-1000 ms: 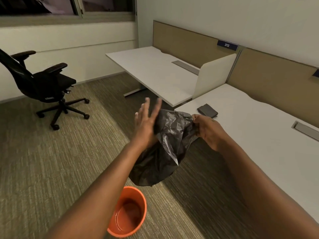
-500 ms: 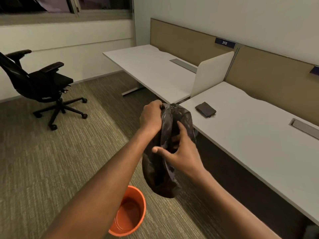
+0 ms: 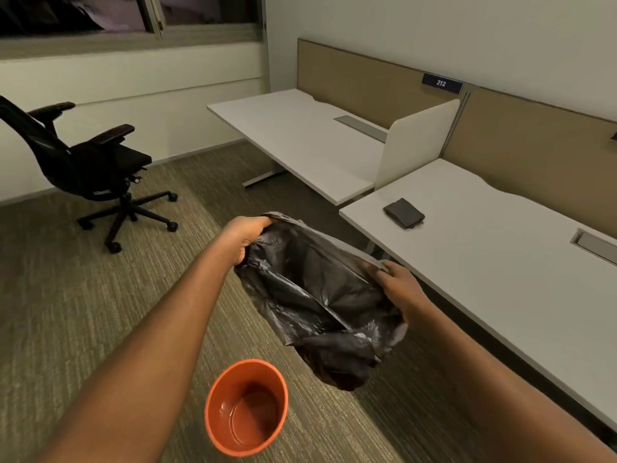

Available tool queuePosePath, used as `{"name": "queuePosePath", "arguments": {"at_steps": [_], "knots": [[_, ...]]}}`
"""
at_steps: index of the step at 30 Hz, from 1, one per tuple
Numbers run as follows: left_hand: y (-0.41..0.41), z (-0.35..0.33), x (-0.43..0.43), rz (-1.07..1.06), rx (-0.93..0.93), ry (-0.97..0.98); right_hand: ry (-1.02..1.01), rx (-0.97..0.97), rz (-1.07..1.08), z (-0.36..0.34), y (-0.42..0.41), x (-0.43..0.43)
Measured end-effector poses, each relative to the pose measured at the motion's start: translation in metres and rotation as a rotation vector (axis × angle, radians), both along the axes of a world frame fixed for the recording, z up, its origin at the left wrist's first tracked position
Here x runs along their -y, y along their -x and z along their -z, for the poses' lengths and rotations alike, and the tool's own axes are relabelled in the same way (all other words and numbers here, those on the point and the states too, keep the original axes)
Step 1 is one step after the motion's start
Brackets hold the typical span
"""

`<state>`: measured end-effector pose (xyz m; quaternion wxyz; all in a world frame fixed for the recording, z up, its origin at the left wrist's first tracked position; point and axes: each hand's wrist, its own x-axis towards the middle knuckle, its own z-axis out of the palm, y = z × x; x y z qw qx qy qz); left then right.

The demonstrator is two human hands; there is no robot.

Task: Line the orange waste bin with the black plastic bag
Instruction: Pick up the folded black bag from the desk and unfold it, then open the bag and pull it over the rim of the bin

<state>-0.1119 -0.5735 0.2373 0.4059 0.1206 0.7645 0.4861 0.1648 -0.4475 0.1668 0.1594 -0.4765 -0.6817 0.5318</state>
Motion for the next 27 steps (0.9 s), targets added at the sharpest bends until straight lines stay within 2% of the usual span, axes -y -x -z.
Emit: {"name": "queuePosePath", "arguments": {"at_steps": [2,5,7,8,10,11,13,14,15,16,18,20,21,24,26,27], "knots": [[0.010,0.008,0.003,-0.047,-0.151,0.097,-0.062,0.138,-0.256,-0.009,-0.002,-0.006],[0.017,0.012,0.007,-0.011,-0.330,0.211,-0.306,0.614,-0.575,-0.022,0.006,-0.015],[0.018,0.004,0.007,0.067,-0.447,0.300,-0.410,0.787,-0.618,-0.042,0.014,-0.022],[0.018,-0.003,0.006,0.096,-0.494,0.321,-0.419,0.771,-0.567,-0.056,0.018,-0.025],[0.015,-0.025,0.003,0.066,-0.611,0.235,-0.396,0.529,-0.316,-0.090,0.025,-0.030],[0.012,-0.039,0.003,-0.007,-0.687,0.105,-0.445,0.349,-0.151,-0.106,0.029,-0.032],[-0.002,-0.066,0.007,-0.226,-0.867,-0.289,-0.654,-0.061,0.203,-0.139,0.035,-0.025],[-0.010,-0.077,0.011,-0.333,-0.964,-0.511,-0.757,-0.285,0.314,-0.152,0.036,-0.016],[-0.018,-0.081,0.014,-0.398,-1.048,-0.696,-0.862,-0.466,0.351,-0.159,0.036,-0.006],[-0.025,-0.080,0.017,-0.414,-1.116,-0.809,-0.967,-0.553,0.333,-0.158,0.036,0.005],[-0.033,-0.056,0.022,-0.289,-1.221,-0.841,-1.089,-0.475,0.220,-0.132,0.036,0.023],[-0.033,-0.009,0.030,0.003,-1.206,-0.660,-1.066,-0.170,0.031,-0.081,0.034,0.031],[-0.031,0.018,0.035,0.158,-1.128,-0.488,-0.973,0.009,-0.075,-0.051,0.031,0.030],[-0.028,0.100,0.057,0.521,-0.723,0.107,-0.488,0.482,-0.304,0.027,0.015,0.022],[-0.027,0.135,0.073,0.630,-0.579,0.293,-0.307,0.656,-0.346,0.049,0.003,0.014],[-0.024,0.143,0.077,0.616,-0.559,0.332,-0.265,0.674,-0.334,0.051,-0.001,0.008]]}}
